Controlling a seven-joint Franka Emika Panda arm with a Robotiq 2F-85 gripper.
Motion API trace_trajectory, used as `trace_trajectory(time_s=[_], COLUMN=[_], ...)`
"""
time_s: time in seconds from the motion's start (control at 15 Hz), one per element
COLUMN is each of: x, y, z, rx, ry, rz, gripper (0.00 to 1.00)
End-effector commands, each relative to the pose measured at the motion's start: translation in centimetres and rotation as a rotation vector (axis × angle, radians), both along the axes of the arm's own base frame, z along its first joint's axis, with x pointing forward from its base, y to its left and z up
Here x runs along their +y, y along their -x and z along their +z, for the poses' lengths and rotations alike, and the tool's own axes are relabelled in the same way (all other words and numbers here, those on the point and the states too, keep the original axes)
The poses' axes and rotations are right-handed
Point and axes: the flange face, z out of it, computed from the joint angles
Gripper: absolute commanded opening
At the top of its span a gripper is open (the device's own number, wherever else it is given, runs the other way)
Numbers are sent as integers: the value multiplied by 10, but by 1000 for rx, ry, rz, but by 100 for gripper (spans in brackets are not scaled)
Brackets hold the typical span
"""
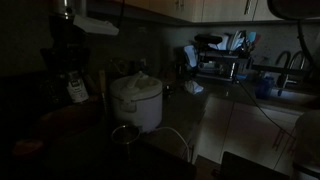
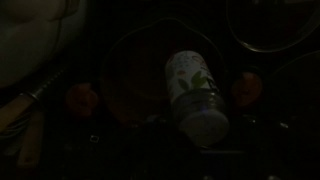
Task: Remove the bottle from the bigger pot on the stove and put it into the smaller one
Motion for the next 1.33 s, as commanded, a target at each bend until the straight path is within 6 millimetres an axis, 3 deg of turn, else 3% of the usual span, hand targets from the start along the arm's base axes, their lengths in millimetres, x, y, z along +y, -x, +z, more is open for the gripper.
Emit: trace_trajectory(time_s=[0.0, 0.4, 0.73, 0.93, 1.27], x=[-9, -26, -38, -45, -63], y=[49, 112, 150, 159, 152], z=[19, 15, -27, -50, -71], rx=[47, 101, 147, 132, 65], ry=[24, 41, 50, 43, 36], rz=[-41, -104, -113, -129, -165], gripper=[27, 27, 27, 27, 27])
